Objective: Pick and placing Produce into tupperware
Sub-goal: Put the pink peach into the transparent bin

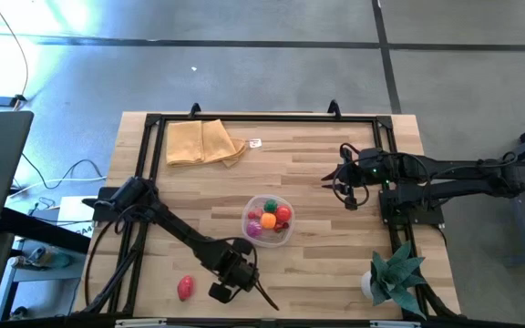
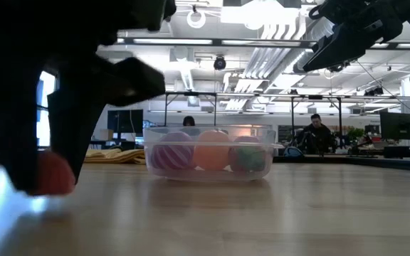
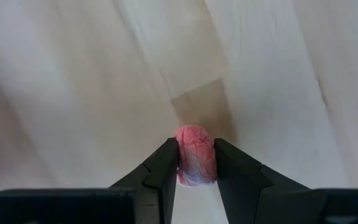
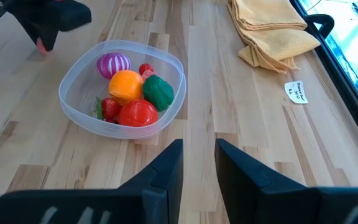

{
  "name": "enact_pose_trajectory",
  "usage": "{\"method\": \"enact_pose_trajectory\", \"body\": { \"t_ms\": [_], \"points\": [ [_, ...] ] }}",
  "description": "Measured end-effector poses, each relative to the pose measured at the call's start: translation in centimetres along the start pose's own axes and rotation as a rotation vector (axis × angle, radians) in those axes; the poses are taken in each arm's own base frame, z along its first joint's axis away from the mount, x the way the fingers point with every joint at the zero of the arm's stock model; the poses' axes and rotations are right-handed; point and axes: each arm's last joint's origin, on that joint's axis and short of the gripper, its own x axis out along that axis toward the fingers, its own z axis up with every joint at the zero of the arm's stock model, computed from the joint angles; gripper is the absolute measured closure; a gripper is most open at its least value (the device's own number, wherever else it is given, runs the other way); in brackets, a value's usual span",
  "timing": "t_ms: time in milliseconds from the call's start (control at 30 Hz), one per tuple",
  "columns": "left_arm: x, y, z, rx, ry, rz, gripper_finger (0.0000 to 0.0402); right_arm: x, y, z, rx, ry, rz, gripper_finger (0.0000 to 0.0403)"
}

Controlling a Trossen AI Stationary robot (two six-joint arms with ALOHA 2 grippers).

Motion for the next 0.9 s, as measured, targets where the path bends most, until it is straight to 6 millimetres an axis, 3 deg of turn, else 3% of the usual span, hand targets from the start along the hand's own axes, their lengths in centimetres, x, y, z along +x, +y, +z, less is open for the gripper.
{"method": "enact_pose_trajectory", "body": {
  "t_ms": [167,300,567,733,900],
  "points": [
    [-2.4,0.9,1.1,0.023,0.044,0.057,0.0309,0.0,0.0,0.0,0.000,0.000,0.000,0.0320],
    [-5.5,2.7,2.4,0.053,0.068,0.145,0.0309,0.0,0.0,0.0,0.000,0.000,0.000,0.0320],
    [-12.7,10.1,4.4,0.077,0.040,0.291,0.0309,0.0,0.0,0.0,0.000,0.000,0.000,0.0320],
    [-13.3,14.7,3.1,0.025,0.109,0.280,0.0309,0.0,0.0,0.0,0.000,0.000,0.000,0.0320],
    [-11.4,17.2,2.1,0.020,0.123,0.208,0.0309,0.0,0.0,0.0,0.000,0.000,-0.001,0.0320]
  ]
}}
